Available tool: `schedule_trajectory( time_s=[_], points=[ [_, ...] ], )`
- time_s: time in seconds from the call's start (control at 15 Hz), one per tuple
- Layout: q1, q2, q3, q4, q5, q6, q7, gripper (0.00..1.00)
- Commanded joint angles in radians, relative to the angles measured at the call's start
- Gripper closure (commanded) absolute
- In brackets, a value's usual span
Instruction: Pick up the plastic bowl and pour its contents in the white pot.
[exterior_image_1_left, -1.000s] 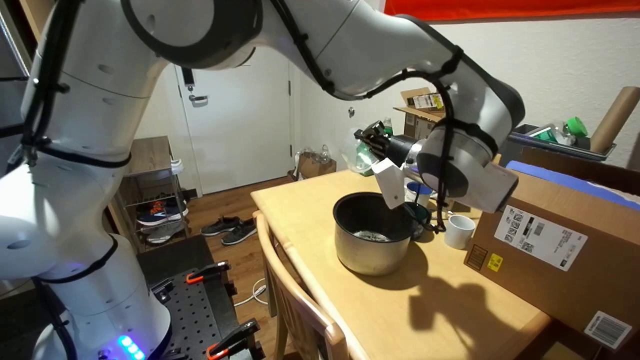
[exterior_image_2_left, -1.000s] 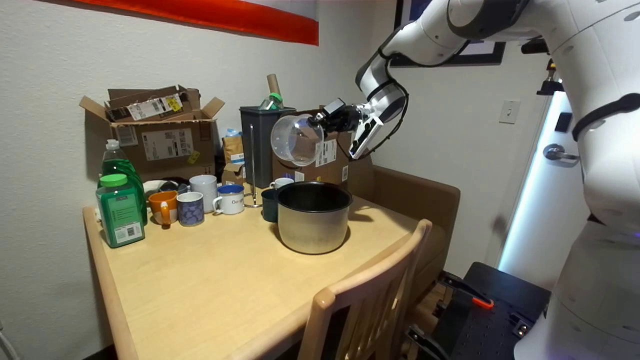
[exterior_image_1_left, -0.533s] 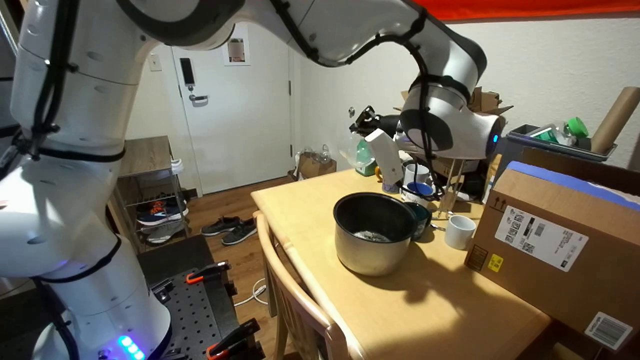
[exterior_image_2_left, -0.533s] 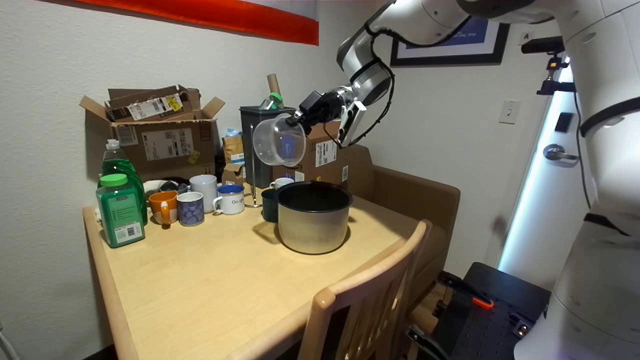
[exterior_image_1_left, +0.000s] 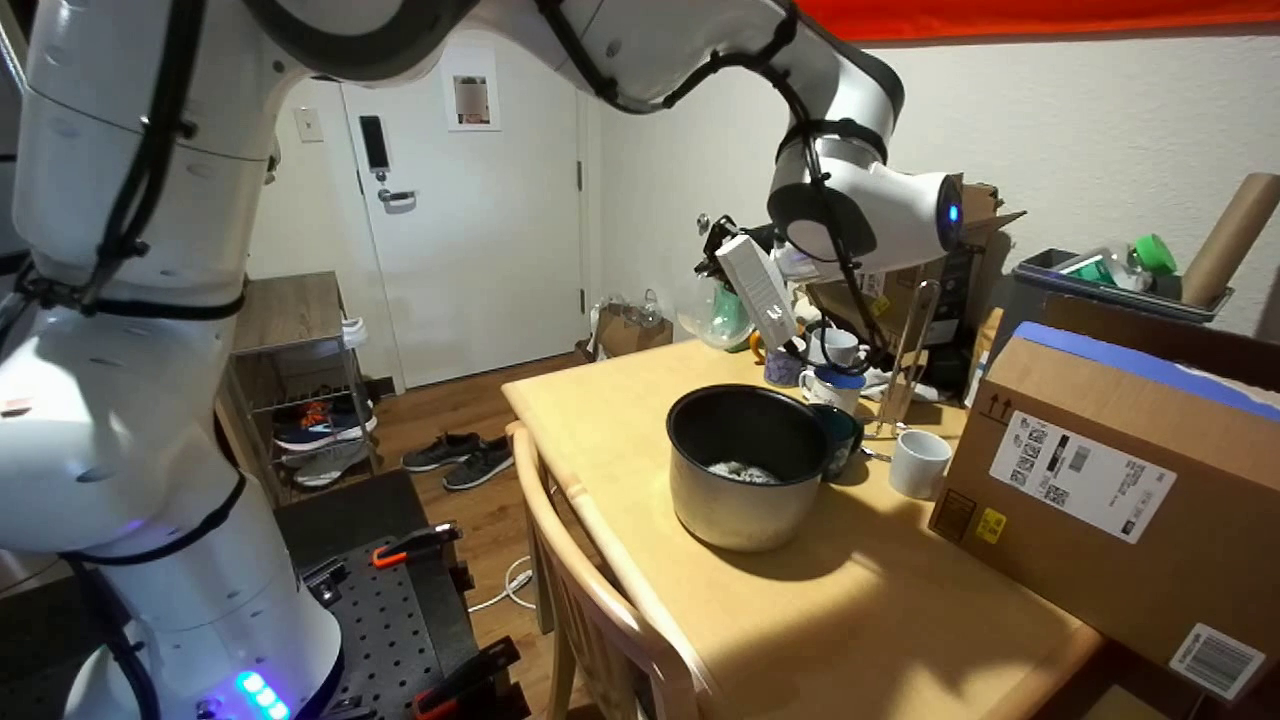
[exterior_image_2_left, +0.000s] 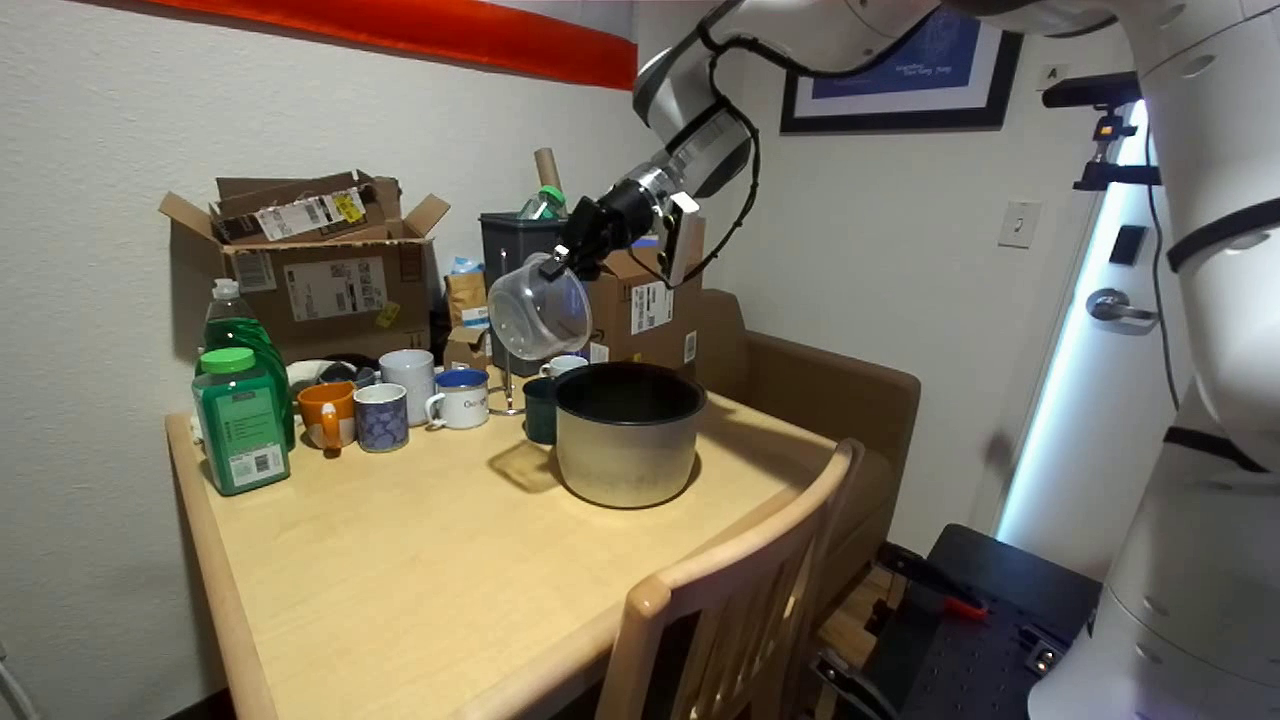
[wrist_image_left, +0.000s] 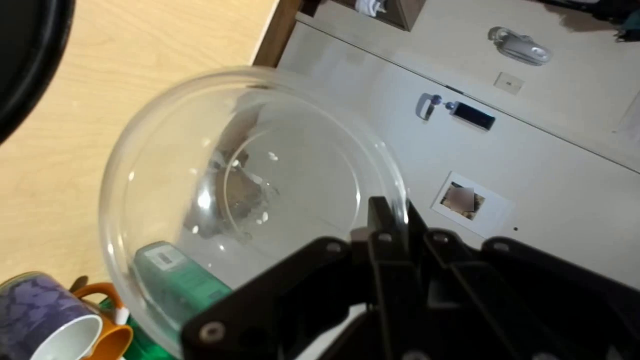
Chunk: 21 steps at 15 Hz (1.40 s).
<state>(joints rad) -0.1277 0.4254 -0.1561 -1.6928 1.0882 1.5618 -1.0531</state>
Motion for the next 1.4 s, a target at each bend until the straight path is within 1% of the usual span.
schedule_trajectory(
  time_s=[0.0,0.27,0.53,0.8,1.13,1.33],
  points=[
    [0.058,-0.062,0.039,-0.056,-0.100,0.138,0.092,0.98],
    [0.122,-0.064,0.096,-0.075,-0.234,0.271,0.193,0.98],
    [0.164,-0.061,0.153,-0.115,-0.361,0.395,0.294,0.98],
    [0.186,-0.051,0.209,-0.154,-0.459,0.493,0.375,0.98],
    [0.211,-0.038,0.258,-0.204,-0.609,0.661,0.507,0.98],
    [0.225,-0.017,0.281,-0.211,-0.714,0.711,0.602,0.98]
  ],
)
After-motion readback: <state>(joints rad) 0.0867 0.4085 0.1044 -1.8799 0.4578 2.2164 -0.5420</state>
